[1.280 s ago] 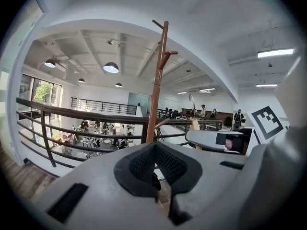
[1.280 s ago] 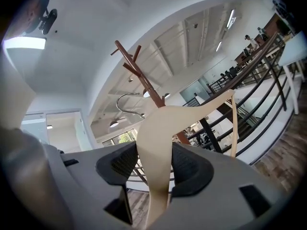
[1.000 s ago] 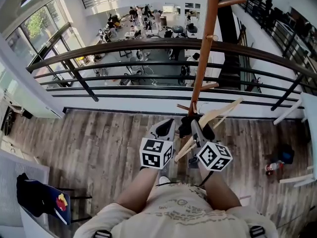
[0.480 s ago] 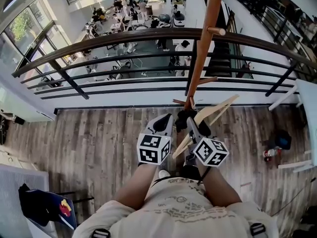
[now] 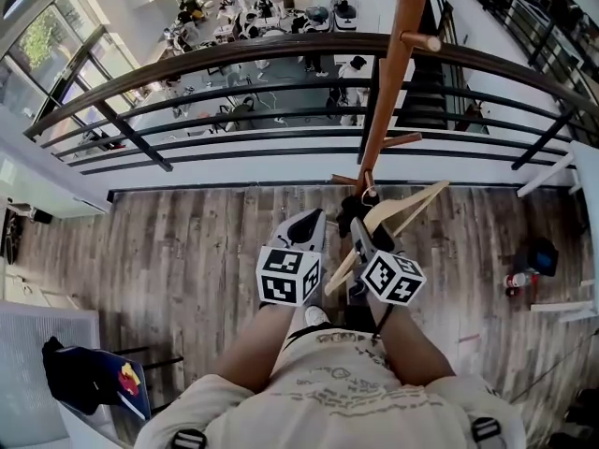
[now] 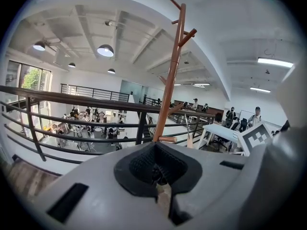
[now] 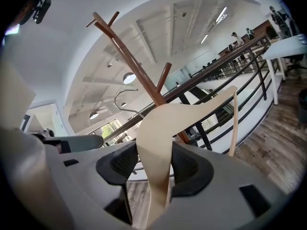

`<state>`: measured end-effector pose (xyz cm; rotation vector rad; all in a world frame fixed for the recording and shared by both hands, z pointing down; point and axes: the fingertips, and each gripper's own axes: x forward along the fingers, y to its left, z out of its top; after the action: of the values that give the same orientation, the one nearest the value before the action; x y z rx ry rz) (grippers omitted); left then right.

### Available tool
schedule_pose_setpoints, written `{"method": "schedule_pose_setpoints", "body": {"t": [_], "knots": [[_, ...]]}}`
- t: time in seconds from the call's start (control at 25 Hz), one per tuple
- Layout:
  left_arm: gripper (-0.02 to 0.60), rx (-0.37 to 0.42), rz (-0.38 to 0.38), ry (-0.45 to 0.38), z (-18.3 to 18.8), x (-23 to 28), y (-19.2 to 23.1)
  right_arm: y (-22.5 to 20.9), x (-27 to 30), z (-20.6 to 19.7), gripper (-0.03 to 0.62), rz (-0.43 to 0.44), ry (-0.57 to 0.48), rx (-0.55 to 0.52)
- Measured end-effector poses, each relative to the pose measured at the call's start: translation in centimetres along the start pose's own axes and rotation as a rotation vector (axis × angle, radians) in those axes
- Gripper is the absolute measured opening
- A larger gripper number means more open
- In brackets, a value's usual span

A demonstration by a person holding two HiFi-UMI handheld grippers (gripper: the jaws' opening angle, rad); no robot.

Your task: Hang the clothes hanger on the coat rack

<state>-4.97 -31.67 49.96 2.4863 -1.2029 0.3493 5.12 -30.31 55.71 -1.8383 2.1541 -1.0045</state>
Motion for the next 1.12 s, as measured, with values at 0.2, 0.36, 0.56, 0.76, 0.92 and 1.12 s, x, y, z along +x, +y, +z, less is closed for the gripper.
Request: {"method": "schedule_pose_setpoints", "body": {"t": [0.2, 0.36, 0.56, 0.76, 0.92, 1.12], "knots": [[-0.003, -0.001, 0.026, 0.018, -0.8, -0.6, 1.3, -1.1, 1.6, -1.4, 0.210, -0.027, 0.024, 0.026], [-0.003, 0.000, 0.053, 0.022, -1.0, -1.3, 2.3, -1.8, 2.8, -2.0, 0.210, -0.044, 0.037, 0.039], [-0.003, 0.005, 0.078, 0.031, -1.4, -2.1, 3.2, -2.5, 4.1, -3.4, 0.210, -0.063, 0.061, 0.057], [-0.003, 0.012, 0.095, 0.034, -1.2, -2.5, 4.0, -3.5, 5.2, -3.8, 0.210, -0.088, 0.069, 0.086], [-0.003, 0.018, 0.104, 0.035, -0.9, -2.6, 4.6, -4.2, 6.1, -3.7, 0.210, -0.119, 0.073, 0.110], [-0.003, 0.027, 0.111, 0.029, 0.0, -2.4, 5.0, -5.2, 7.3, -3.6, 0.210, -0.148, 0.083, 0.153]]}}
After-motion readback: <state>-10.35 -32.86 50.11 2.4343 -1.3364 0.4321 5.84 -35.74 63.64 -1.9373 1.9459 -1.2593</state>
